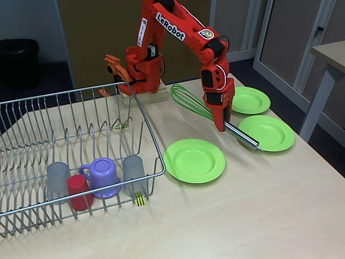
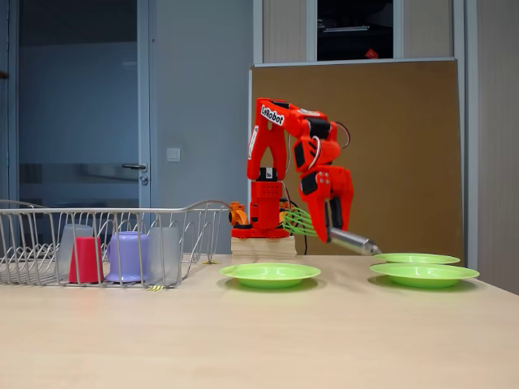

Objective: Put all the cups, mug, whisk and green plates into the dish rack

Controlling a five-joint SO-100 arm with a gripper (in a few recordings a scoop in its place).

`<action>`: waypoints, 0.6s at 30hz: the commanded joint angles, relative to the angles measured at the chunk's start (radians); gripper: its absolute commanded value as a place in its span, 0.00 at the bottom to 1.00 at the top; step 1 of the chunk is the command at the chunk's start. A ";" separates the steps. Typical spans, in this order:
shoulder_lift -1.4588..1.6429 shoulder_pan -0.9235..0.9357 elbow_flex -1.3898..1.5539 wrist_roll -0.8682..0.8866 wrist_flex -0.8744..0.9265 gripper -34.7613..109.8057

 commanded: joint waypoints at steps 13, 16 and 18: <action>0.002 0.206 -0.650 -0.977 0.442 0.24; 0.061 0.293 -0.634 -1.169 0.506 0.24; 0.114 0.364 -0.615 -1.296 0.532 0.24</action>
